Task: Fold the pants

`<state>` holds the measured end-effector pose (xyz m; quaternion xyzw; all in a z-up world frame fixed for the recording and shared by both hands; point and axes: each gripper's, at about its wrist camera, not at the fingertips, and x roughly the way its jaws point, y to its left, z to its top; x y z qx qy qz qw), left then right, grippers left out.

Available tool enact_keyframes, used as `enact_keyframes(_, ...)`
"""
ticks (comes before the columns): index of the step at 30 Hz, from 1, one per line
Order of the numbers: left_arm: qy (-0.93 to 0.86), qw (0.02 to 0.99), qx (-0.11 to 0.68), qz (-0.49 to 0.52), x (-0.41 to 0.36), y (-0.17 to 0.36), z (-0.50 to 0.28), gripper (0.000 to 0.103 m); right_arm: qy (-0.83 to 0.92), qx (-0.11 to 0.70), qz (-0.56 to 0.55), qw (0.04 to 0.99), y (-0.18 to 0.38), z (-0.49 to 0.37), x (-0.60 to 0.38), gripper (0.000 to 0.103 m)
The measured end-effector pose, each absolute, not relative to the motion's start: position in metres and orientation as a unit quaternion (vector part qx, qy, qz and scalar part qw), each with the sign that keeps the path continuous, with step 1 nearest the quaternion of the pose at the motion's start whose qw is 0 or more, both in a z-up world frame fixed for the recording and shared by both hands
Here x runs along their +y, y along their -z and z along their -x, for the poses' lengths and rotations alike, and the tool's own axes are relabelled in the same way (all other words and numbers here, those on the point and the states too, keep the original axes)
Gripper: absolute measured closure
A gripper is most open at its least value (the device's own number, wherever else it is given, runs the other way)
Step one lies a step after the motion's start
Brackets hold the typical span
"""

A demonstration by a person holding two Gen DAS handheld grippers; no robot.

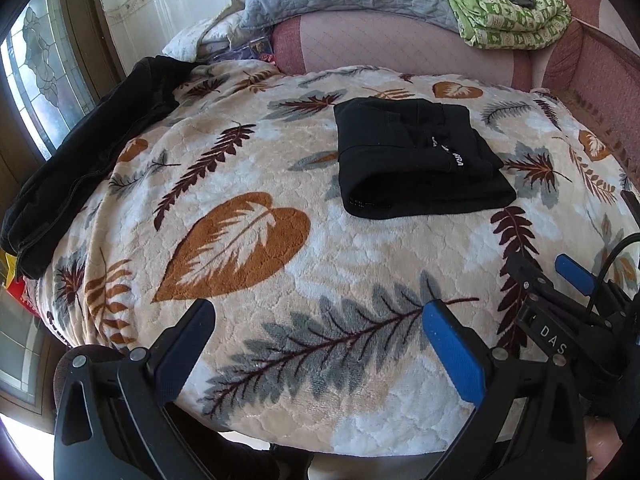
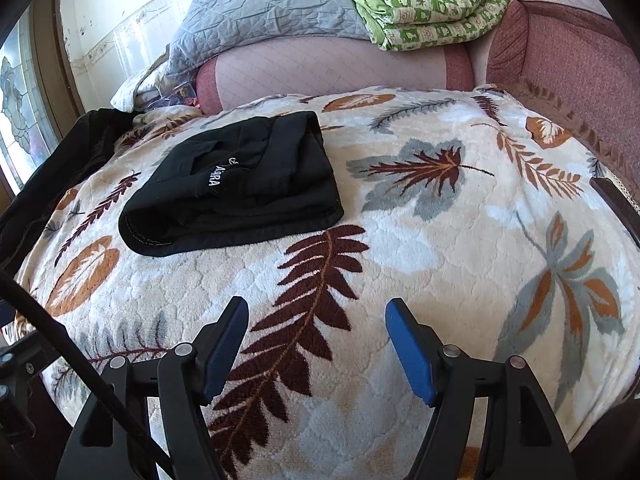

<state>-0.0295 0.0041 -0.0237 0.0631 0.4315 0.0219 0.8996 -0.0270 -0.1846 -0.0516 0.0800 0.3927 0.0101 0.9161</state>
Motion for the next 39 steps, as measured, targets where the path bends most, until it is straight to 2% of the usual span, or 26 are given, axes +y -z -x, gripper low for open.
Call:
enact_keyframes(18,-0.016,0.888,0.456,-0.059,0.01,0.04,0.02,0.0,-0.007,0.398,-0.072,0.915,0.058,0.024,-0.184,0.024)
enact_keyframes(25,-0.016,0.864,0.5,-0.051,0.02,0.076,0.007,0.0,-0.008,0.399,-0.067,0.914,0.058,0.024,-0.183,0.023)
enact_keyframes(28,-0.007,0.868,0.496,-0.036,0.025,0.077,0.007,0.0,-0.006,0.4,-0.063,0.914,0.059,0.024,-0.182,0.022)
enact_keyframes(36,0.012,0.875,0.484,-0.009,0.036,0.084,0.011,0.0,-0.005,0.403,-0.049,0.914,0.063,0.022,-0.18,0.018)
enact_keyframes(39,0.01,0.878,0.479,-0.01,0.034,0.084,0.012,0.0,-0.009,0.4,-0.043,0.915,0.065,0.022,-0.178,0.013)
